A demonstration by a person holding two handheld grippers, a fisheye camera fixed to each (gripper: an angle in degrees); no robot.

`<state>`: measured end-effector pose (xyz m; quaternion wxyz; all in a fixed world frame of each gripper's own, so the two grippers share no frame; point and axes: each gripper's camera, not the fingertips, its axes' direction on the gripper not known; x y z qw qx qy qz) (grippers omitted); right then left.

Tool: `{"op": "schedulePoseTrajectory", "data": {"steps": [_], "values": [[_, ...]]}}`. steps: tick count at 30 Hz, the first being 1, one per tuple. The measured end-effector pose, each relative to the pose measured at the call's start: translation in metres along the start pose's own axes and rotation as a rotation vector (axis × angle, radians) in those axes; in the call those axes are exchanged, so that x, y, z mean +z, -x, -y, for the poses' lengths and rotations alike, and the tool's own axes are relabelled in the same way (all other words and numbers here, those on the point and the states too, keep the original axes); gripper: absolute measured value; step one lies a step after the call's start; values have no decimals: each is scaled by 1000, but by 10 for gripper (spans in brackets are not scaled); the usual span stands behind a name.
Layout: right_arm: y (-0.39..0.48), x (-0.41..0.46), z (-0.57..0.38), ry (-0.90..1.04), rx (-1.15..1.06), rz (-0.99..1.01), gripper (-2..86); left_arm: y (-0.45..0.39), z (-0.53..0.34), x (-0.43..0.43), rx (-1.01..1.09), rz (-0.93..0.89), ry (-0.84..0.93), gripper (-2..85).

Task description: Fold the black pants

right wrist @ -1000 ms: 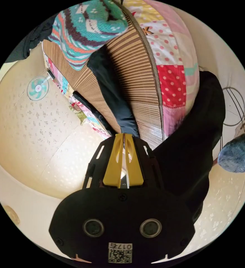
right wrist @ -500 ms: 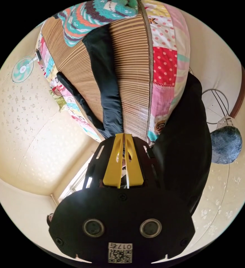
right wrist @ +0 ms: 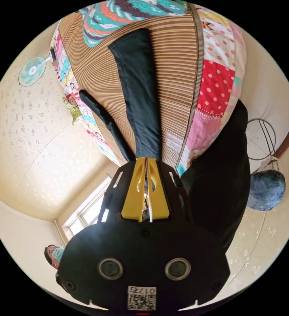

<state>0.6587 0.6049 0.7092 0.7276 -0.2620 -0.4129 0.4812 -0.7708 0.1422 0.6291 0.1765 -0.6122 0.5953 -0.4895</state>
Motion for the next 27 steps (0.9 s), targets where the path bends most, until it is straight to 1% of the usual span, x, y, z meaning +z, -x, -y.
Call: {"op": "schedulePoseTrajectory", "data": {"steps": [1, 2, 6, 8, 11, 15, 19, 21, 24, 27], "values": [[1, 0, 8, 14, 0, -31, 3, 0, -3, -3, -7, 26, -2, 127], [3, 1, 16, 28, -1, -61, 4, -6, -12, -7, 8, 93, 13, 129], [18, 11, 45, 90, -47, -128, 8, -40, -58, -6, 185, 298, 80, 108], [31, 22, 65, 137, -92, -183, 15, -43, -81, -2, 216, 334, 106, 102], [50, 37, 92, 159, -147, -218, 32, -31, -115, 6, 179, 302, 170, 97], [84, 64, 127, 182, -249, -206, 60, -17, -157, 3, 145, 267, 186, 87], [132, 122, 165, 244, -372, -274, 87, -7, -184, -6, 145, 240, 211, 81], [148, 148, 182, 251, -385, -289, 97, -2, -198, -15, 147, 242, 222, 77], [162, 182, 206, 197, -354, -252, 109, 5, -209, -33, 119, 253, 195, 71], [164, 218, 221, 185, -344, -243, 109, 10, -210, -48, 108, 219, 176, 66]]}}
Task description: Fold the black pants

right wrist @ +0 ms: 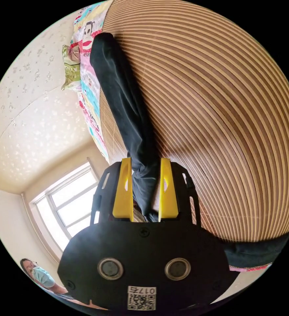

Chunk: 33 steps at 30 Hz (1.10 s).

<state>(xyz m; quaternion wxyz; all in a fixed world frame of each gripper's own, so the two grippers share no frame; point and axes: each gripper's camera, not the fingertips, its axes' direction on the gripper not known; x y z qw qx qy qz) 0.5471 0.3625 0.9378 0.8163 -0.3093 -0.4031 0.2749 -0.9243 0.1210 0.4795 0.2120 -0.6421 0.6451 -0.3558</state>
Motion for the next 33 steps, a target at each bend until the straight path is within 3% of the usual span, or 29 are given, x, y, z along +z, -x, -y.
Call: {"op": "schedulePoseTrajectory", "data": {"steps": [3, 6, 8, 12, 15, 19, 21, 27, 33], "values": [[5, 34, 4, 39, -45, -12, 70, 7, 2, -9, 9, 0, 7, 60], [35, 30, -39, -141, -155, -54, 43, 11, 6, -18, 28, 22, 10, 43], [85, 18, -108, -345, -280, -193, 37, 14, 7, -21, 29, 26, 8, 40], [168, 29, -216, -499, -522, -350, 36, 23, 13, -19, 13, 4, 13, 39], [227, 76, -248, -559, -683, -616, 48, 26, 17, -13, 7, -29, 21, 39], [240, 127, -161, -345, -543, -841, 86, 24, 21, -7, 49, -38, 54, 39], [229, 127, -119, -223, -472, -827, 132, 23, 20, -7, 88, 2, 71, 39], [182, 42, -81, -277, -366, -764, 198, 46, 10, -12, 107, 88, 100, 40], [98, 49, -93, 20, -329, -795, 216, 89, 1, -13, -22, 43, 54, 39]]}}
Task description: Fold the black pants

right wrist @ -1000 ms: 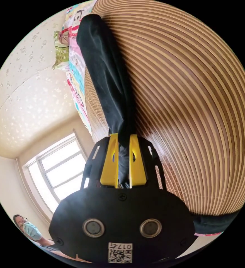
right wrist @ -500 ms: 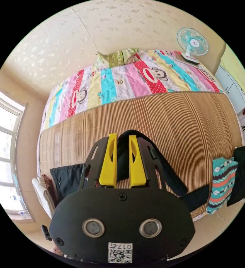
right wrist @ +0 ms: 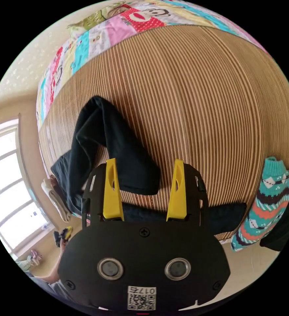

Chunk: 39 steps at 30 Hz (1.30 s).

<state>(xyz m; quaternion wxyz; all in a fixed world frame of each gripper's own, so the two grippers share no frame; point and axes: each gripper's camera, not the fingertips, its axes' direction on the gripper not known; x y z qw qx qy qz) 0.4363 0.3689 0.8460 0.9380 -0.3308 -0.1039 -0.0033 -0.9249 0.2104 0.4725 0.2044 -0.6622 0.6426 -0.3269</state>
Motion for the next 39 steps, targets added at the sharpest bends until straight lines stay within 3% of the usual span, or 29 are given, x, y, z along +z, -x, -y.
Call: {"op": "schedulePoseTrajectory", "data": {"steps": [4, 6, 10, 12, 15, 17, 18, 20, 21, 23, 25, 27, 29, 32, 39], "values": [[53, 19, -34, 16, -210, -189, 167, 10, -1, 8, -42, -43, 0, 39], [66, 24, -32, 55, -199, -273, 162, 4, 2, 14, -26, -18, 23, 39], [63, 33, 1, 313, -219, -316, 75, -15, 5, 13, 55, 25, 16, 40], [56, 20, 11, 404, -294, -285, 50, -27, 7, 9, 98, 34, 13, 39], [8, -43, 31, 396, -250, 68, 34, -31, 11, 2, 119, 10, 8, 39], [-69, -114, 41, 225, -100, 599, 28, -31, 11, -5, 122, -3, -9, 38], [-91, -129, 40, 162, -63, 737, 26, -29, 11, -8, 118, -13, -20, 38], [-182, -183, 17, -208, 109, 1123, 18, -24, 11, -12, 105, -34, -32, 37], [-204, -191, 7, -300, 176, 1180, 16, -20, 12, -12, 95, -46, -35, 36], [-282, -202, -61, -769, 502, 1393, 10, -15, 12, -12, 77, -52, -40, 36], [-307, -198, -111, -1016, 687, 1413, 9, -10, 11, -11, 61, -53, -40, 37], [-315, -195, -129, -954, 754, 1319, 11, -7, 12, -8, 39, -58, -33, 38], [-309, -187, -130, -731, 772, 1154, 16, -6, 14, -5, 22, -72, -25, 38], [-290, -167, -117, -549, 724, 1041, 40, -10, 23, -2, 7, -84, -10, 47], [-238, -129, -73, -241, 627, 979, 108, -30, 56, 9, -12, -18, 33, 95]]}}
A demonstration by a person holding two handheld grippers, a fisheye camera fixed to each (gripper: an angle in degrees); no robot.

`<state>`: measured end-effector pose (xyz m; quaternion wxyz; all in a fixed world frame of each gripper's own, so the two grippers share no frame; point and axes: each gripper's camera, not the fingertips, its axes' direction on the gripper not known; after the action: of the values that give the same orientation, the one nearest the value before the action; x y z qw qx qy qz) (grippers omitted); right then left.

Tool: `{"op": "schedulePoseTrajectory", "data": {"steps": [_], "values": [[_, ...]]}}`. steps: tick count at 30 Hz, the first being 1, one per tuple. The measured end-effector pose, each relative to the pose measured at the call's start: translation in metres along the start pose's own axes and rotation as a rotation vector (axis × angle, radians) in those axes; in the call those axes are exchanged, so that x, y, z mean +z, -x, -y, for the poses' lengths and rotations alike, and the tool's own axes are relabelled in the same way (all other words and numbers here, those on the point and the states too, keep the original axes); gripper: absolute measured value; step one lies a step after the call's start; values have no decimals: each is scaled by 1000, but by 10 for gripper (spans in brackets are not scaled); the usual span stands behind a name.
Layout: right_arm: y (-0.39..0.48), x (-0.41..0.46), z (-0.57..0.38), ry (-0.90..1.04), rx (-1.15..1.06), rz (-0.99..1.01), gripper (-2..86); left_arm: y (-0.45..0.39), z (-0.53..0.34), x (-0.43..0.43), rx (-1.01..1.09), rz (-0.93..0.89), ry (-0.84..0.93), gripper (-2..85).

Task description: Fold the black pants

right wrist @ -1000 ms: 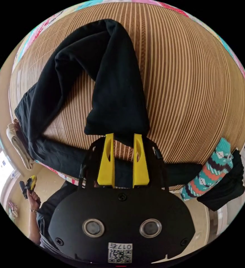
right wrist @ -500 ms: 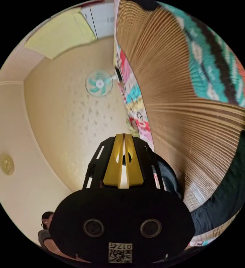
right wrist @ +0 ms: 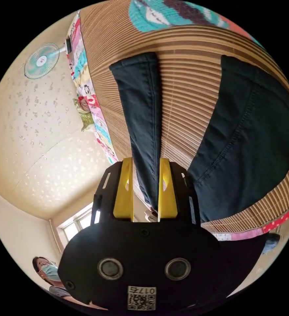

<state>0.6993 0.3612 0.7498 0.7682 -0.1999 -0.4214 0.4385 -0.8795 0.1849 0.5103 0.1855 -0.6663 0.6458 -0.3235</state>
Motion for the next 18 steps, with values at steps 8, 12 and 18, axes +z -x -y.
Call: {"op": "schedulePoseTrajectory", "data": {"steps": [8, 12, 18], "values": [[-16, -62, -63, -67, -67, -312, 98, 8, 43, 0, -185, -24, -137, 128], [-56, -97, -92, -111, 59, -356, 111, 18, 66, -13, -273, -9, -183, 135], [-106, -104, -118, -93, 234, -277, 162, 28, 103, -19, -247, -138, -199, 120]]}}
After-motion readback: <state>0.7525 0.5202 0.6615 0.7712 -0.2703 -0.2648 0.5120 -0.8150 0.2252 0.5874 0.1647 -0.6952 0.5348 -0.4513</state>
